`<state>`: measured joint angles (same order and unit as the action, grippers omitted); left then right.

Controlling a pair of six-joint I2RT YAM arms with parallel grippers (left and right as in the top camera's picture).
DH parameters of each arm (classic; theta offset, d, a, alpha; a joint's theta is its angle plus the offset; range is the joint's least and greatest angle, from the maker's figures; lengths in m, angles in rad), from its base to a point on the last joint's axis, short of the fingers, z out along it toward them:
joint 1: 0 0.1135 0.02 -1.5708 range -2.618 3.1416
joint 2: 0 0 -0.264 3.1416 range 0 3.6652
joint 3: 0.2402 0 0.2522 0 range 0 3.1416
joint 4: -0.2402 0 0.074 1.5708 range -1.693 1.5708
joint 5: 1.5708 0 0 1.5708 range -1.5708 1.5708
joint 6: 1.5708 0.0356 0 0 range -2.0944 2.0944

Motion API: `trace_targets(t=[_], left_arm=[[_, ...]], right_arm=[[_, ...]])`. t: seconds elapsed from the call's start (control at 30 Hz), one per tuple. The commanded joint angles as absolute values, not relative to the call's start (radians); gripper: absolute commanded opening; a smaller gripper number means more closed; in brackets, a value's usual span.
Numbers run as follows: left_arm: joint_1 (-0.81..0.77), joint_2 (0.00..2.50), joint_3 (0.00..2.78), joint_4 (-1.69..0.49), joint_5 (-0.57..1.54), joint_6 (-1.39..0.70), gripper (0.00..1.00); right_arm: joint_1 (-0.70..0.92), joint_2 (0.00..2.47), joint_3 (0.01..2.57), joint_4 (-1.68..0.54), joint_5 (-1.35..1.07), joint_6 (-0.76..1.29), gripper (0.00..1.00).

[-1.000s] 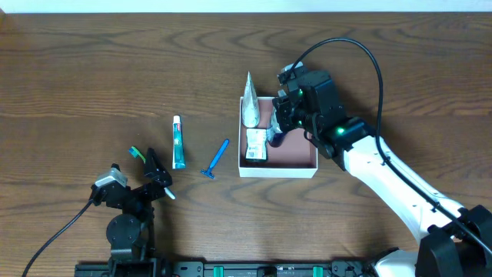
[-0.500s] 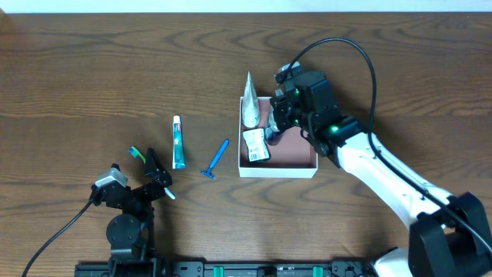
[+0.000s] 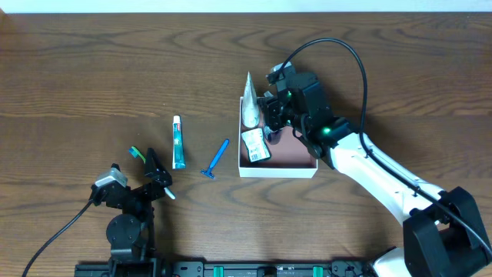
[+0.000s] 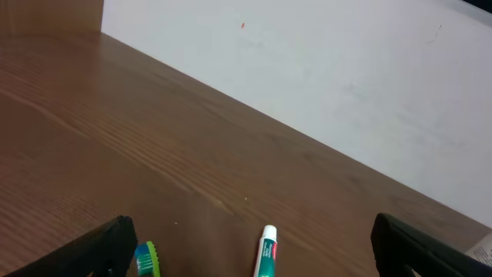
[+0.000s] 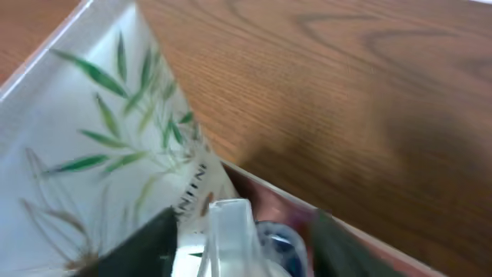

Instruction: Pack container

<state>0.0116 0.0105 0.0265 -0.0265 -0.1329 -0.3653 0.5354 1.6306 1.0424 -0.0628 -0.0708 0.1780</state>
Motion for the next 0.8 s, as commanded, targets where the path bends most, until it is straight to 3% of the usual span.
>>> trace_targets(t=[0.0, 0.47, 0.77], left_arm=[[0.01, 0.005, 0.004, -0.062, -0.139, -0.356, 0.98], [0.01, 0.005, 0.004, -0.062, -0.139, -0.356, 0.98], [0.01, 0.005, 0.004, -0.062, -0.139, -0.356, 0.98]], right_arm=[[0.545, 1.641, 1.049, -0.057, -0.078, 0.179, 0.61], [0.514, 1.63, 1.11, -0.049, 0.02, 0.178, 0.63], [0.399, 1.553, 1.156, -0.121, 0.112, 0.167, 0.74]])
